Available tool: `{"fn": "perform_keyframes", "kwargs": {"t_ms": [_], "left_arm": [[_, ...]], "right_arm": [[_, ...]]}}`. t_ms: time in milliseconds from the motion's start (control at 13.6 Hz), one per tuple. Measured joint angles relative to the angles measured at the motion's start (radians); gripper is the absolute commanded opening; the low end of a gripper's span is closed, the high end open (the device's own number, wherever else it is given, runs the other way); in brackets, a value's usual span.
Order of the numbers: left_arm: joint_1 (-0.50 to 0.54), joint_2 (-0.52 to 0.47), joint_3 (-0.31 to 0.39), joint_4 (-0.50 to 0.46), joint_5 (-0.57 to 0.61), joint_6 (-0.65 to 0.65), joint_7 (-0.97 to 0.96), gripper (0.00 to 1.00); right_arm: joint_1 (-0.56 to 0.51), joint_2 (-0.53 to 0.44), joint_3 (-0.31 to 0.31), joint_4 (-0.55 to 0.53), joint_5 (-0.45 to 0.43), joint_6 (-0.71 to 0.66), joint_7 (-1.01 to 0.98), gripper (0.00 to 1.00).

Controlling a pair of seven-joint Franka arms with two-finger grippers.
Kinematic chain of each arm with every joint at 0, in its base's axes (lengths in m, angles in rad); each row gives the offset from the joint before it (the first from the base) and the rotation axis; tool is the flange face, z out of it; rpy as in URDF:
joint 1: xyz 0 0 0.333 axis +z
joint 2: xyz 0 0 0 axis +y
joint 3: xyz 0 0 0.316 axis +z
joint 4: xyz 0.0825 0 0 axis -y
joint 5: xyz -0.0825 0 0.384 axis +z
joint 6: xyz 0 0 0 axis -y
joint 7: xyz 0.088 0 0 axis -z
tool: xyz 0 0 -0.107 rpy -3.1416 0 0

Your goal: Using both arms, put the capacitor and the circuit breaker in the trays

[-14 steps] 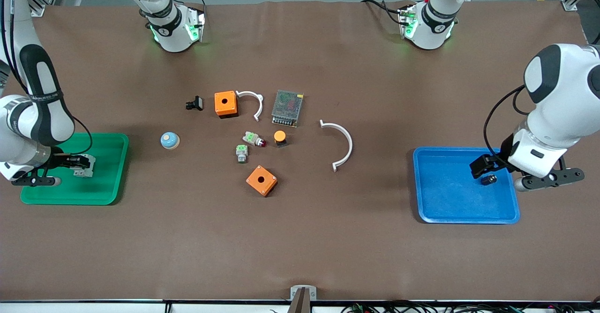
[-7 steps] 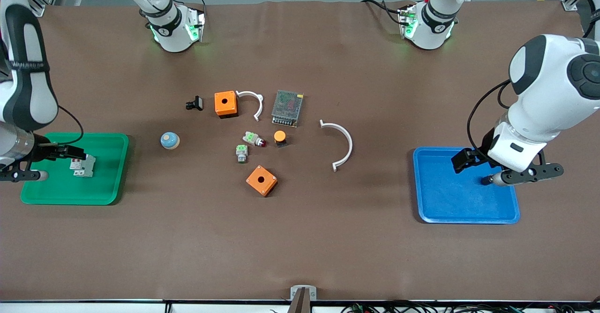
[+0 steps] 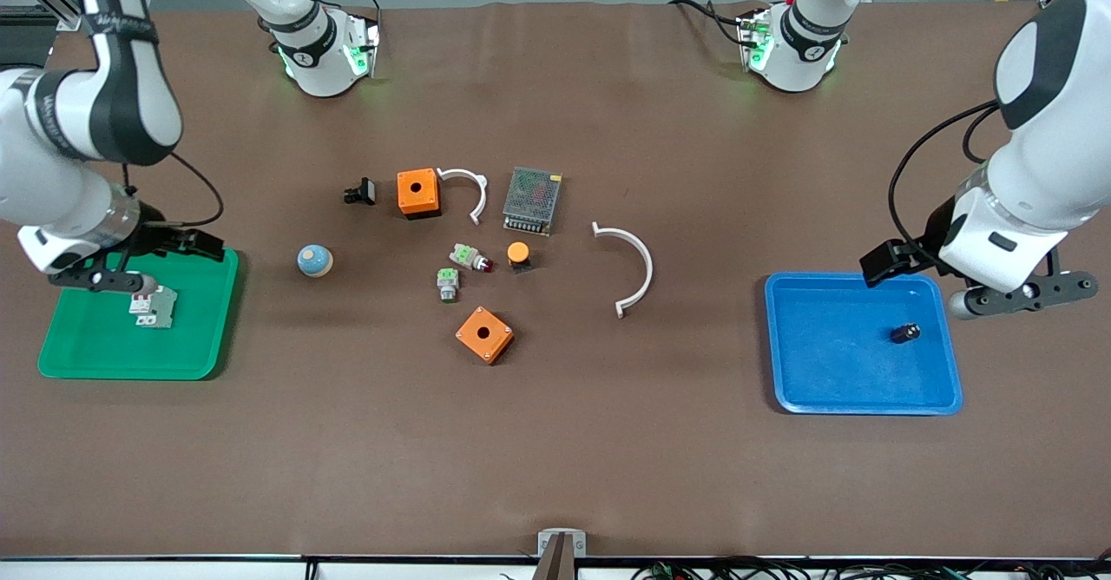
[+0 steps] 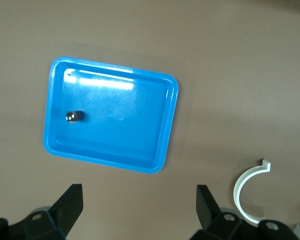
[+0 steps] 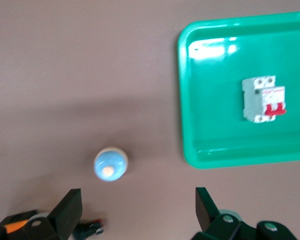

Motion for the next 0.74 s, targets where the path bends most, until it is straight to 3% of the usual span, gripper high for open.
{"fn": "perform_keyframes", "kwargs": {"t_ms": [221, 294, 589, 736], "left_arm": [[-0.015, -0.032, 0.011, 0.020, -0.004, -0.022, 0.012, 1.00], [-0.052, -0.059, 0.051, 0.021, -0.019, -0.037, 0.019, 1.00], [-0.264, -0.181, 0.357, -0.030, -0.144, -0.098, 0.179, 1.00], [-0.316, -0.227, 0.437, -0.080, -0.157, -0.100, 0.226, 1.00]], "right_arm": [[0.039, -0.080, 0.000, 0.016, 0.000, -0.076, 0.019, 1.00], [0.040, -0.098, 0.000, 0.053, 0.000, -0.137, 0.019, 1.00], [0.040, -0.119, -0.007, 0.235, 0.004, -0.292, 0.019, 1.00], [0.026, -0.118, -0.016, 0.260, 0.023, -0.295, 0.019, 1.00]]}}
